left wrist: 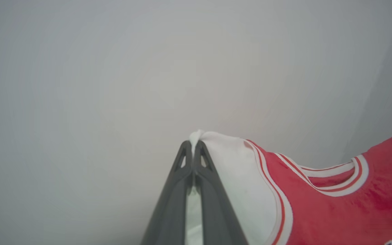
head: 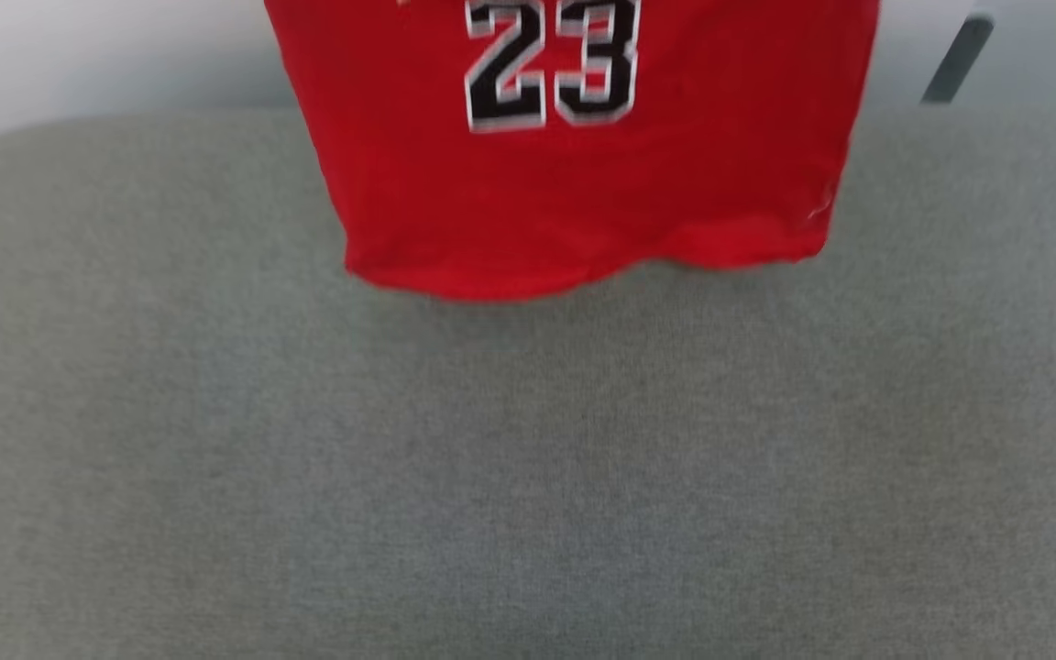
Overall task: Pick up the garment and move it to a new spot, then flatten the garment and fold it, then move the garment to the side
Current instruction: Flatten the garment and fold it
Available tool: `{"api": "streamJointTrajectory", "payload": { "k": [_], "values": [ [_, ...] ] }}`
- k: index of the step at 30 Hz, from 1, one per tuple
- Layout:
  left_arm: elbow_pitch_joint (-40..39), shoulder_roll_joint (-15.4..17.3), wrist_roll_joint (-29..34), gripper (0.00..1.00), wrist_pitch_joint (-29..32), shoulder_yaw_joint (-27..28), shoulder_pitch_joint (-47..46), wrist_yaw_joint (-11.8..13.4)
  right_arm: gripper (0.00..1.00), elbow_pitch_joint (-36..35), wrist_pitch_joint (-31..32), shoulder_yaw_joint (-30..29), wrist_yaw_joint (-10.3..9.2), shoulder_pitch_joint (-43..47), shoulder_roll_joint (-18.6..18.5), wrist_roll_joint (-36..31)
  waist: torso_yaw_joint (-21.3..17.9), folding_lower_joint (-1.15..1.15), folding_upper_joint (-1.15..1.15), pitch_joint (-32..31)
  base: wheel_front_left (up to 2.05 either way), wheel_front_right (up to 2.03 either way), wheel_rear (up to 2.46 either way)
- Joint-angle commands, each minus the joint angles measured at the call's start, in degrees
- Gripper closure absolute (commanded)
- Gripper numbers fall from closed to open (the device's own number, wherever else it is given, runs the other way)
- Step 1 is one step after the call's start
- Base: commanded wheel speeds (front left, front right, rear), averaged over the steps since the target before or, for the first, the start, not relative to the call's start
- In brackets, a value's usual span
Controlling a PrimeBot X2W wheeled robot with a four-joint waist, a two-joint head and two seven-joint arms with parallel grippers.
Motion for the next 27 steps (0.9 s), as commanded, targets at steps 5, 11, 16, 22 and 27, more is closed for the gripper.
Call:
{"api": "streamJointTrajectory", "payload": {
  "k": [5,11,16,22,27],
  "values": [
    [-0.2,0.3,3.6,1.00,-7.6,0.9,-10.1,-0.1,1.00,3.3,-11.8,-1.8,-0.02,-10.3,-0.7,-7.5,-0.8,0.00,0.00,16.8,0.00,0.00,0.00],
    [0.7,-2.1,5.3,1.00,-16.1,2.3,-21.1,0.0,1.00,5.9,-19.0,-8.5,-0.02,-21.0,-1.2,-20.4,1.2,0.00,0.00,27.4,0.00,0.00,0.00],
    [0.9,-4.3,4.6,1.00,-21.5,3.0,-27.2,-0.2,1.00,-2.1,-19.1,-15.2,-0.02,-23.6,-1.6,-31.8,4.0,0.00,0.00,35.4,0.00,0.00,0.00],
    [0.0,-5.2,2.1,1.00,-27.2,2.9,-27.0,-0.2,1.00,-8.5,-19.1,-18.9,-0.02,-20.6,-0.2,-40.1,6.4,0.00,0.00,41.9,0.00,0.00,0.00],
    [1.1,-6.4,-0.4,1.00,-28.3,2.0,-22.7,-0.3,1.00,-7.7,-19.1,-20.0,-0.02,-16.7,1.0,-41.2,7.6,0.00,0.00,44.3,0.00,0.00,0.00]
  ]
}}
